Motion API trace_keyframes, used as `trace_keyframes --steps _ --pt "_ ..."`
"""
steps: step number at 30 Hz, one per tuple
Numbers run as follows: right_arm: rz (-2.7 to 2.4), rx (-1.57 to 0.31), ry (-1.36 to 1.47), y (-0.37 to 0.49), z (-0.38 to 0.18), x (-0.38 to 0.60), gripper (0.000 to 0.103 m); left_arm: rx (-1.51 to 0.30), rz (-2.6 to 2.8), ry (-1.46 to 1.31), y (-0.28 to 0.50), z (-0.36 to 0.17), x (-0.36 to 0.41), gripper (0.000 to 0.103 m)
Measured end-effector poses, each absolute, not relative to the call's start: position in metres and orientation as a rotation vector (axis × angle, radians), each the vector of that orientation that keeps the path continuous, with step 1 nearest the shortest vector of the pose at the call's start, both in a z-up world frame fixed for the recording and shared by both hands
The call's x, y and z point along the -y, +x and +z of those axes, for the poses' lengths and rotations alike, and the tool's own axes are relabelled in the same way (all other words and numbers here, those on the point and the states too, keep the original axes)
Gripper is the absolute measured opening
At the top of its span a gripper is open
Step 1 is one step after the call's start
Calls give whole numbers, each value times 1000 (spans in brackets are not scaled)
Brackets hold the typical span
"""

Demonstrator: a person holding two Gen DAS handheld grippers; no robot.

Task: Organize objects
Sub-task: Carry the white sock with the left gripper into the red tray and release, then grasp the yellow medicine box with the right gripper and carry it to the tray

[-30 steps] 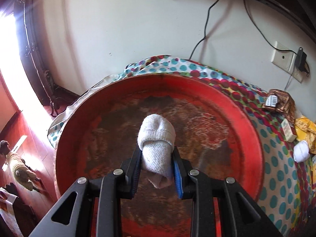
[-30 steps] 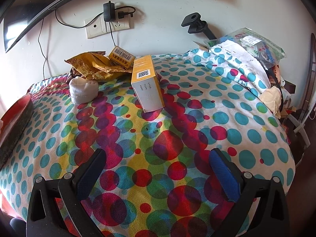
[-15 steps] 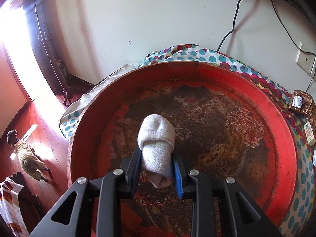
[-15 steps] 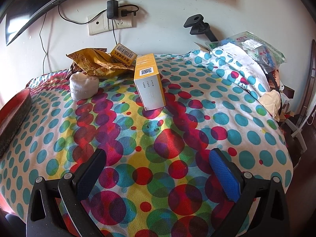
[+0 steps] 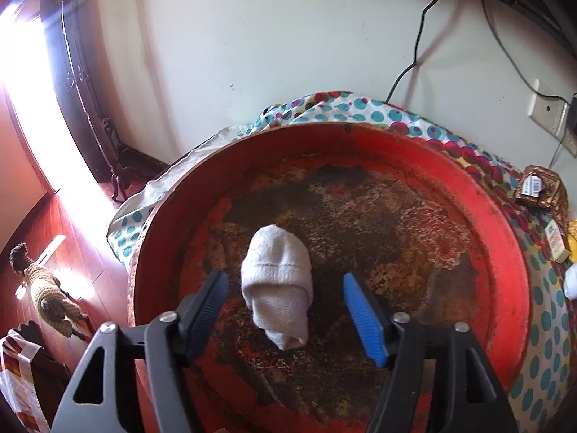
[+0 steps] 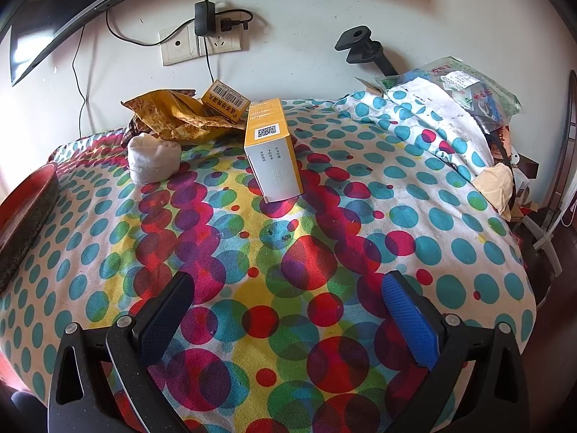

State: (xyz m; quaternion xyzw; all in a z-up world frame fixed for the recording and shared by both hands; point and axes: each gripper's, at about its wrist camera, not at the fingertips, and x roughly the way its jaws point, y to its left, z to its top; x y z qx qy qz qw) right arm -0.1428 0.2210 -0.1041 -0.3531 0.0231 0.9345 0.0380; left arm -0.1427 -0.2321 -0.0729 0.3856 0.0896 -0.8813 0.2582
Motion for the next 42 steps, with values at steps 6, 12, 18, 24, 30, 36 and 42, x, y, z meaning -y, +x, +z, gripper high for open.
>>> trace_keyframes --steps 6,12,18,24,30,36,42 --pt "2876 -42 -1097 -145 -104 -218 103 -157 -2530 963 -112 -48 186 81" --pt "2878 37 -1115 -150 -97 -213 103 -217 -2607 950 -91 -50 176 85" --pt "2872 146 -1052 -176 -74 -207 103 -407 -2632 881 -62 -59 211 85" --pt "2808 89 -1227 -222 -68 -207 103 -440 -2638 937 -65 -69 215 85" --pt "2820 17 -1266 -247 -63 -213 103 -415 -2731 959 -69 -67 189 85" --pt "2724 12 -1409 -279 -88 -221 27 -404 -2784 979 -69 -67 172 85" --pt "2779 -7 -1295 -256 -77 -221 27 -400 -2794 962 -68 -63 168 85"
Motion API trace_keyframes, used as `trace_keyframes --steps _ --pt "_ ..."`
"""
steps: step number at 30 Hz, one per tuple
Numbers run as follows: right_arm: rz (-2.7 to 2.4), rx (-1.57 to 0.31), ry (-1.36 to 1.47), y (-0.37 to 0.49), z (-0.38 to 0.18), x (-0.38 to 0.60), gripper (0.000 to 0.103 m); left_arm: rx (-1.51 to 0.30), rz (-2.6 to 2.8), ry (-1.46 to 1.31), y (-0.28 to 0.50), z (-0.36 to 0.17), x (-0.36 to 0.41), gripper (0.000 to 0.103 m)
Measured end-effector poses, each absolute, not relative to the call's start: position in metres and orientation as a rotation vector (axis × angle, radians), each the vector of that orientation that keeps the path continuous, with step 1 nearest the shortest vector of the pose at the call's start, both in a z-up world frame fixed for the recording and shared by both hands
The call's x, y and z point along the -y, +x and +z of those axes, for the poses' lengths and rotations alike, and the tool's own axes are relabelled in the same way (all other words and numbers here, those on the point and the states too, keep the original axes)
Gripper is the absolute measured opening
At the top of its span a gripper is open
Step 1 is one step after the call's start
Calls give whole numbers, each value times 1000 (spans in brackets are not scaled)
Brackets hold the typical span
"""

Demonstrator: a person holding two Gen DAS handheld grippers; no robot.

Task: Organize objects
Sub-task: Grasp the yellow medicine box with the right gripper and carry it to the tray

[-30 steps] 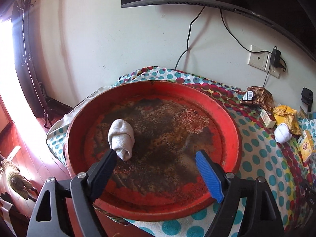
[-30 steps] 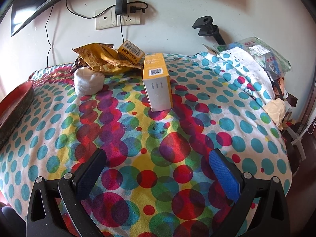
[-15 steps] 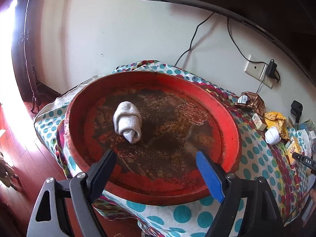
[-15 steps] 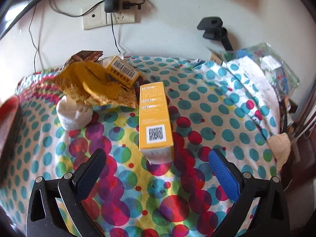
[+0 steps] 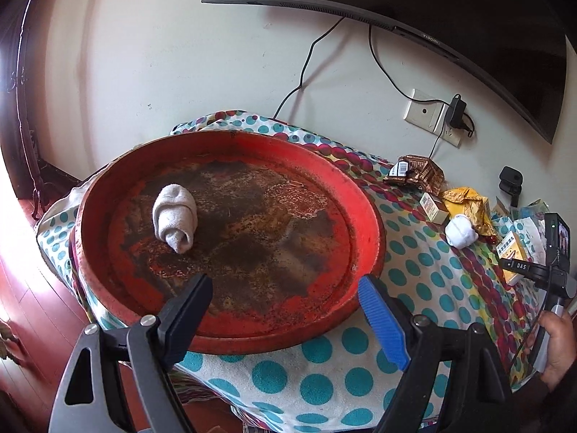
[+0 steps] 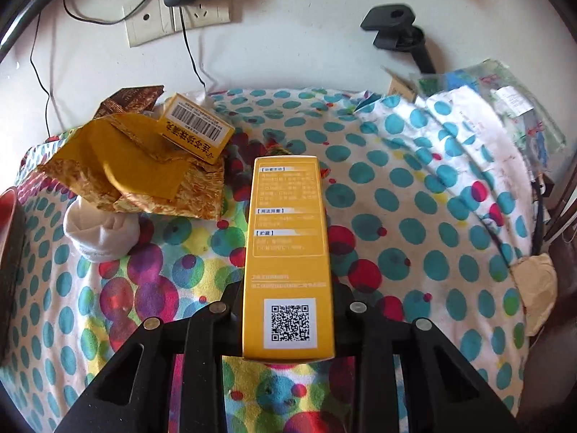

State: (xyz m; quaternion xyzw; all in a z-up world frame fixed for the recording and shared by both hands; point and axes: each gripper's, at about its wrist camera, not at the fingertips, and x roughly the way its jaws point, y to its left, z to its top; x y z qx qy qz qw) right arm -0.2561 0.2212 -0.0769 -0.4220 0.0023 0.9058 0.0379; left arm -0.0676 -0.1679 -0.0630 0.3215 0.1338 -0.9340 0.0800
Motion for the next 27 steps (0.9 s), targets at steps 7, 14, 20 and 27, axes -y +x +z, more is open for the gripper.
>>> trace_keyframes --steps 7,14,20,27 --pt "2942 95 -1199 -211 -46 -163 27 -470 -2744 965 -65 -62 182 85" --pt "3115 276 -1214 -189 -36 -67 27 -456 -2738 953 -61 -53 184 85" --pt "3219 398 -1249 -187 -37 8 27 -428 -2703 950 -59 -52 188 85" --pt "3316 561 -1278 -192 -32 91 27 -430 -2658 974 -62 -57 198 85"
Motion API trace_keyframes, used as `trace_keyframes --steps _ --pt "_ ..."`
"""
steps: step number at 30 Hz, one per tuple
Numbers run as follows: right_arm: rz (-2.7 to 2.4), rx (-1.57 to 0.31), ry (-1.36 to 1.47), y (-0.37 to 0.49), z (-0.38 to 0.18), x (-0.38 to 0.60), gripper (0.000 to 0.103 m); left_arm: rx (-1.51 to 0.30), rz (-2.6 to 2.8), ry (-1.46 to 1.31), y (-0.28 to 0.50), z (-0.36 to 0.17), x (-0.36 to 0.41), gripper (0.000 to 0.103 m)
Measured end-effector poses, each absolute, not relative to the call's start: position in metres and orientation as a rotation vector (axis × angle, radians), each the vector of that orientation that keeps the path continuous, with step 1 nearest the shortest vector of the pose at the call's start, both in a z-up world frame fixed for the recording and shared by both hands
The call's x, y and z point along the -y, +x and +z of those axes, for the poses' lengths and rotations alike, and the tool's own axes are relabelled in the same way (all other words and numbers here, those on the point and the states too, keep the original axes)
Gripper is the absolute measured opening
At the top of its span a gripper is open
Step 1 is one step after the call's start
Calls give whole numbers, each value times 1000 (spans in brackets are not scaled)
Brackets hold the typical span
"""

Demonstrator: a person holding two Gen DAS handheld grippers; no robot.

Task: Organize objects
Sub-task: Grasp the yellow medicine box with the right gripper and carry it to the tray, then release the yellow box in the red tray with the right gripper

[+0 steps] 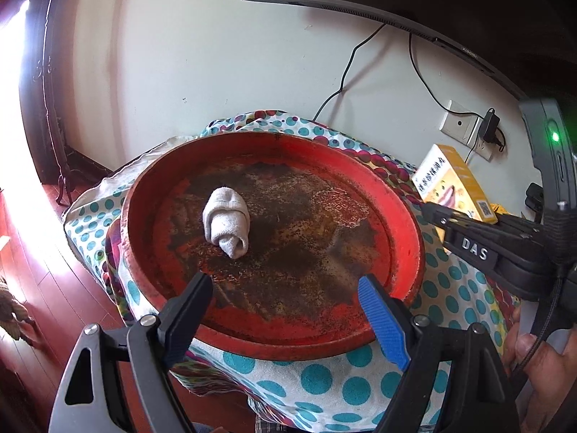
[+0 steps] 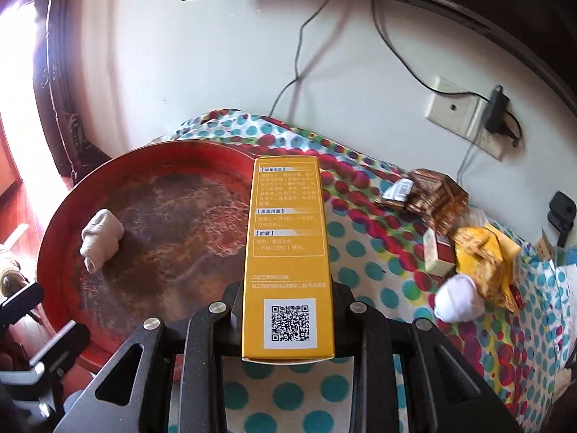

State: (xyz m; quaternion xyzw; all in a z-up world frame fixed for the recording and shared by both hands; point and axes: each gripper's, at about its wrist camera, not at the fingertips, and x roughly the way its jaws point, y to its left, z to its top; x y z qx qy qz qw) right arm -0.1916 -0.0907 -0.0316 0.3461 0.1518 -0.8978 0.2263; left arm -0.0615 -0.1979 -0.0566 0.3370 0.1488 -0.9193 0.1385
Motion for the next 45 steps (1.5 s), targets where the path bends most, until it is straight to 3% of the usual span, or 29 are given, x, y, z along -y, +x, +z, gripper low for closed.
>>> trace_keyframes --steps 7,21,26,30,39,45 --pt "-2389 -486 974 -200 -42 146 27 -466 -2632 978 -61 -61 209 85" --pt "-2304 -483 1098 -221 -75 164 29 -499 -2583 969 -59 -64 221 85" --pt "-2410 -459 980 -218 -48 143 75 -497 -2622 860 -51 -51 218 85" --pt "-2644 -432 712 -208 3 81 103 -512 -2651 721 -39 -35 220 85" --pt "-2908 -316 907 -237 -30 -95 103 -433 -2761 749 -47 -34 186 85" --pt "-3040 -164 1067 -246 -50 -191 103 -271 -2926 885 -65 -51 116 85"
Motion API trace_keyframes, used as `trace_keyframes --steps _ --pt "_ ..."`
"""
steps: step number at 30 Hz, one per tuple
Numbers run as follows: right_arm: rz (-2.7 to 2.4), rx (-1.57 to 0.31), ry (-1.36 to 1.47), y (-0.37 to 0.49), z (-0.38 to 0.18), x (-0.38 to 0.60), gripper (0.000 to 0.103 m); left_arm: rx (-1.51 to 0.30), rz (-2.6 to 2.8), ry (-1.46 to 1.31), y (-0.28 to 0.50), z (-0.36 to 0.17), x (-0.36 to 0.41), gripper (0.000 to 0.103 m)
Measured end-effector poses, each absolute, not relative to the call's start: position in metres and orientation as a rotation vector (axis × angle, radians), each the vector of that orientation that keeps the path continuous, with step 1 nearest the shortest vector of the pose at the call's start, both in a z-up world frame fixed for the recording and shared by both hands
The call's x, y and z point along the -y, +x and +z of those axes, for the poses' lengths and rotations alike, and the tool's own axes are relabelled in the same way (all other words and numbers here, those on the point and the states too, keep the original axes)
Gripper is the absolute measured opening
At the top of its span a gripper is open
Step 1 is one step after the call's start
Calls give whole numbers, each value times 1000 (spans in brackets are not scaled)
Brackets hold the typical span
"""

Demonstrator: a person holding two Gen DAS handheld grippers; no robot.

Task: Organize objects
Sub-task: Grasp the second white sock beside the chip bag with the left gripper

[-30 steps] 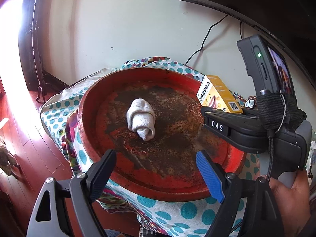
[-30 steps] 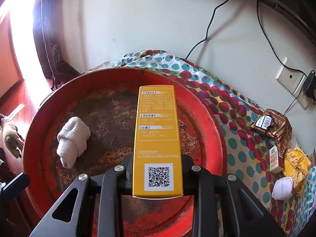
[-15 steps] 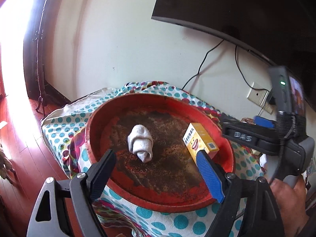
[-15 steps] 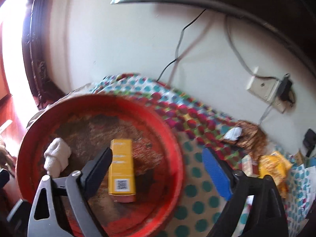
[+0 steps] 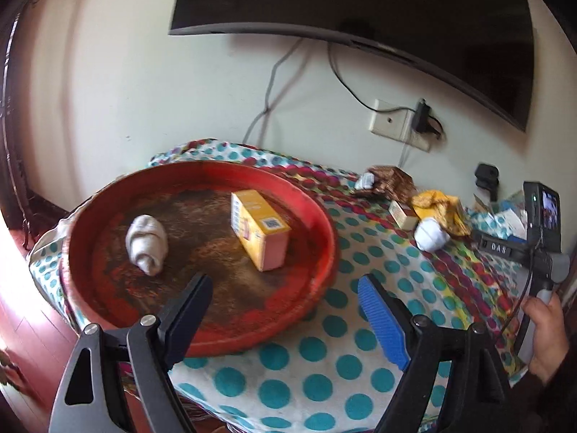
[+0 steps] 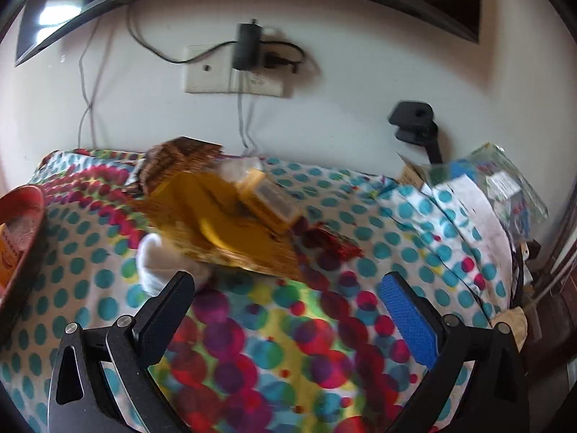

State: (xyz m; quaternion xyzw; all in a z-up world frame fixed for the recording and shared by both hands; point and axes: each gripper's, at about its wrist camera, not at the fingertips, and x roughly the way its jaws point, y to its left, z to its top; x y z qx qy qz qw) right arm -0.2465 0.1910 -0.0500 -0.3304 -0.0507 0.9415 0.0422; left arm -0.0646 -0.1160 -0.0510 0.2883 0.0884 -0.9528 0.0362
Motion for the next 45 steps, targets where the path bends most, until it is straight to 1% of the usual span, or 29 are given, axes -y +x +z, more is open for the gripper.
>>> trace_keyframes --steps 6,12,14,22,24,32,36,39,40,41,43,45 --pt "2841 70 -1034 -251 -60 -220 102 -121 -3013 1044 -99 -72 37 85" --pt "2870 -53 -1061 -251 -66 -236 103 -15 -3093 1111 -155 -64 -16 85" --pt "2871 -79 -1075 -252 -67 -239 103 -15 -3091 1152 -177 -63 -26 85" --pt "2837 -413 -1171 -260 -80 -275 103 140 -3022 1284 -243 -79 -60 85" --pt "2824 -453 -1205 -262 -84 -278 103 162 -3014 1291 -253 -82 -67 85" --pt "2853 -428 -1191 -259 -82 -274 103 219 -2978 1317 -282 -91 -82 85" --pt "2847 -442 -1215 -261 -84 -275 103 215 -2959 1336 -290 -97 -86 84" --pt "2843 -458 -1223 -262 -85 -277 103 176 -2967 1349 -290 -99 -85 72" --pt "2843 -456 -1222 -262 -85 -276 103 177 -2969 1356 -290 -100 -86 59" --pt "2844 -452 -1221 -262 -85 -276 103 184 -2972 1360 -290 -100 -88 54" --pt "2850 -440 -1215 -261 -85 -276 103 195 -2969 1364 -289 -99 -89 53" --pt "2855 -430 -1205 -260 -85 -275 103 166 -2974 1357 -286 -97 -86 52"
